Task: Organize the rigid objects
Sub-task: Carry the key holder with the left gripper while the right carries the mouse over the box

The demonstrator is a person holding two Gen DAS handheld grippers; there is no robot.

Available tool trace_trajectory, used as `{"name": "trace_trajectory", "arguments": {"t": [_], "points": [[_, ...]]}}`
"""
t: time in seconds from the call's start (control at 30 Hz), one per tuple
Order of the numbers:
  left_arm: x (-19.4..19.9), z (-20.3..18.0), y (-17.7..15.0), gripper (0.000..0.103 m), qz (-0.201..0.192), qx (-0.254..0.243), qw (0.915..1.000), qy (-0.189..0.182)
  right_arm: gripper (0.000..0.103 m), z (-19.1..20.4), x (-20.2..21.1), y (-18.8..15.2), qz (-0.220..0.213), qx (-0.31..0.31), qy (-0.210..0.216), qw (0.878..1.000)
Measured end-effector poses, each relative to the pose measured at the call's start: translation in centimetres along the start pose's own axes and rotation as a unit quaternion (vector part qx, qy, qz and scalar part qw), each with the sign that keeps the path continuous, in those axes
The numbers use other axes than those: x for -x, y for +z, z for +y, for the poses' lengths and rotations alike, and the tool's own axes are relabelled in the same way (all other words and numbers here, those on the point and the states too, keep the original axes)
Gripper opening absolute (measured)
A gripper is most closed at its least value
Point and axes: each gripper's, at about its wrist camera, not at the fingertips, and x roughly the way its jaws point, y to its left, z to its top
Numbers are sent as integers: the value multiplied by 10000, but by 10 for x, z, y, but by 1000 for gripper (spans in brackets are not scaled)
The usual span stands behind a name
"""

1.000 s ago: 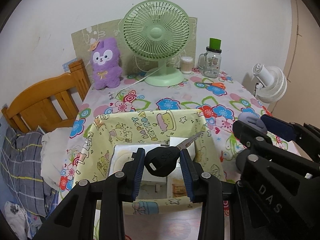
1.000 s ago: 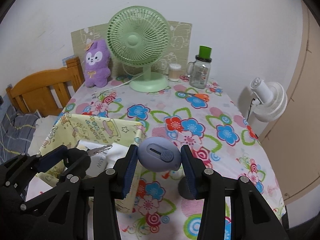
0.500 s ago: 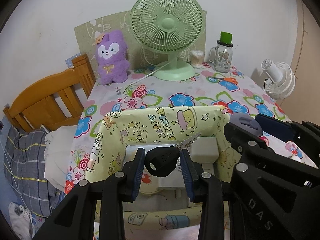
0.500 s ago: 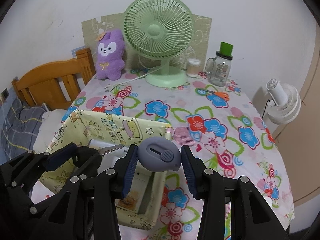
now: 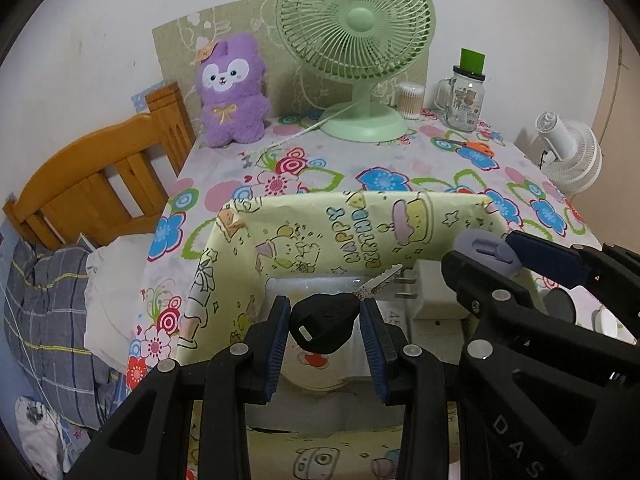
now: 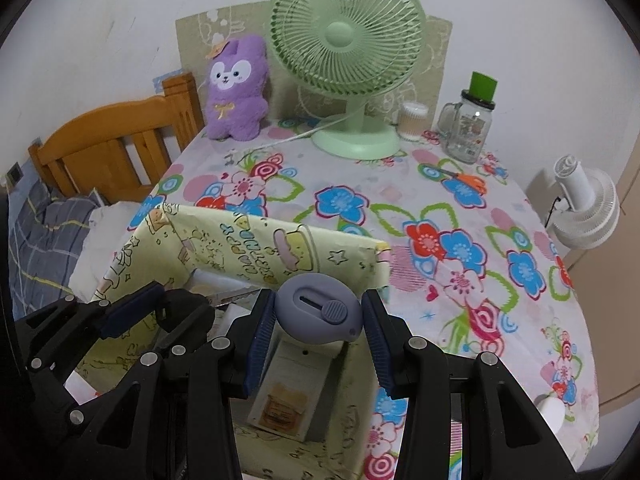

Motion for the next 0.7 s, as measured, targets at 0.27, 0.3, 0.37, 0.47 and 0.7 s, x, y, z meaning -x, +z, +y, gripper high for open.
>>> {"name": "trace_trajectory", "arguments": {"t": [0.27,0.3,0.37,0.47,0.7], "points": [[-12,6,-5,37,136,-3,9999,19,48,6,-17,-2,284,-44,146,9995],[-13,6,-5,37,140,-14,9999,19,48,5,-18,-3,317,-75,159,9993],[-15,5,-4,38,160,-19,9999,0,48,4,-21,-3,345,-117,163,9992],[-19,6,-2,39,195,13,9998,-46,48,4,-21,-2,333,-124,133,9993],[-21,6,-2,39,225,55,9996,-135,48,3,-20,-2,329,-117,173,9992]]}}
